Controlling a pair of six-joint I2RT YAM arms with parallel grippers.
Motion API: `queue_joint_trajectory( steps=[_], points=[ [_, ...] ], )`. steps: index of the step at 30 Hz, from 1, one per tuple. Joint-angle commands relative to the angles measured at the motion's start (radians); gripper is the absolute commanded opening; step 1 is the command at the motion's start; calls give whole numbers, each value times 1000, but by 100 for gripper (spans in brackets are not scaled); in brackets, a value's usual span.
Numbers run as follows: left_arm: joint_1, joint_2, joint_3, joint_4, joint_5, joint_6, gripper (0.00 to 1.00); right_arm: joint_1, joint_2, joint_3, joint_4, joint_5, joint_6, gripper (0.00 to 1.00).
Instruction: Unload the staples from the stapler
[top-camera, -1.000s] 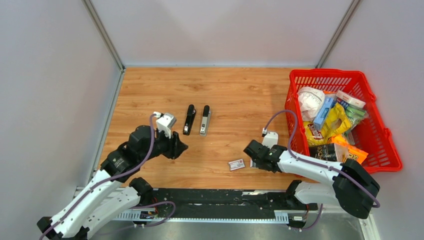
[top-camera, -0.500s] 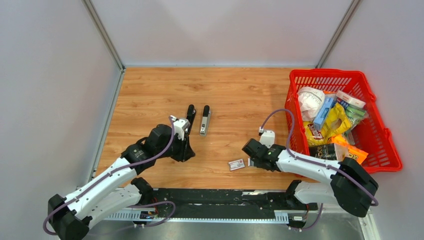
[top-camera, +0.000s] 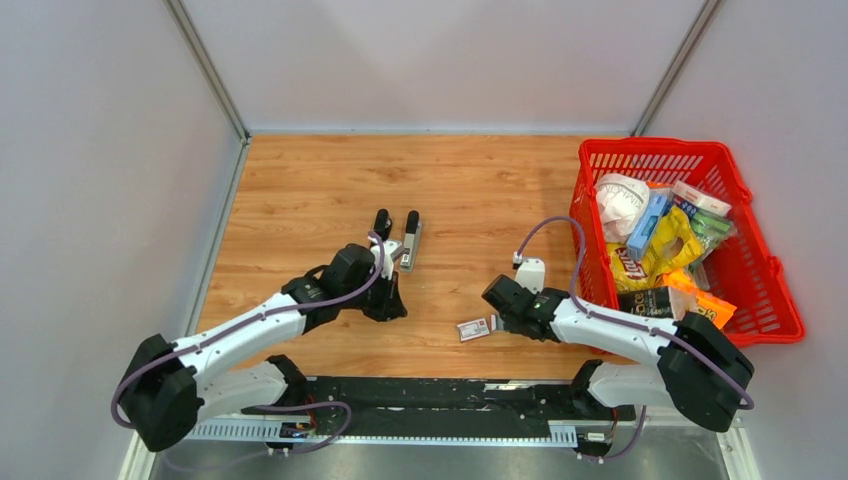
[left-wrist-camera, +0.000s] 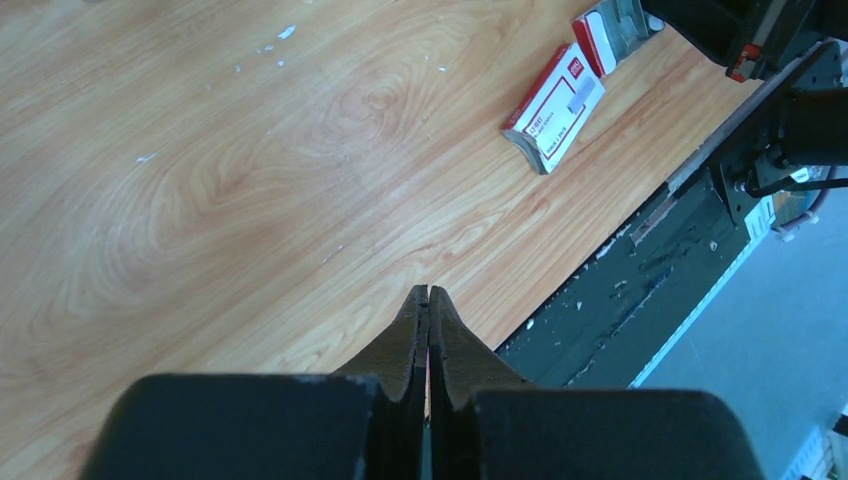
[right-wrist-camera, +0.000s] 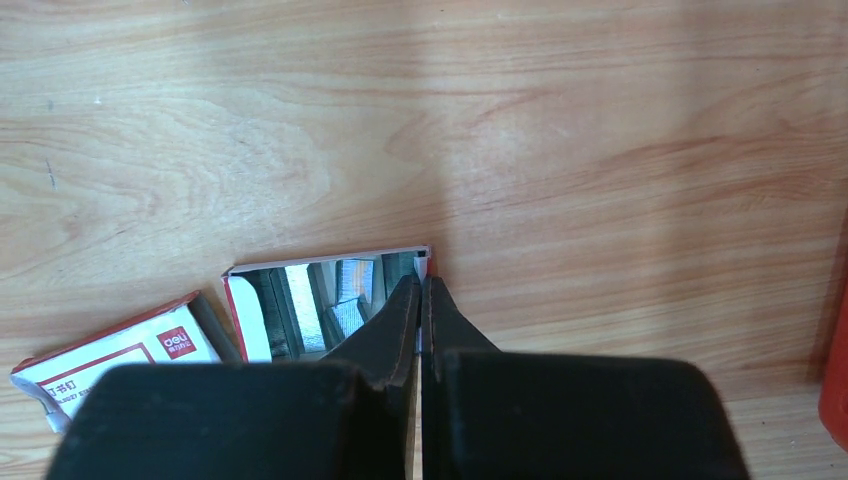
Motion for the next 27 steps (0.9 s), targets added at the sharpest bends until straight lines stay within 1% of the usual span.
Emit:
queue_joint_trajectory(
  steps=[1,11,17,27],
  points=[
    [-19,80,0,130,44,-21,0,0,5,9,57,-31,-10,0],
    [-74,285,19,254,69,-56,0,-2,5,6,68,-48,-29,0],
    [-94,374,36,311,76,-75,0,1,0,0,75,-65,-38,0],
    [-126,451,51,354,64,-99,0,6,-27,-29,79,-85,-35,0]
  ],
)
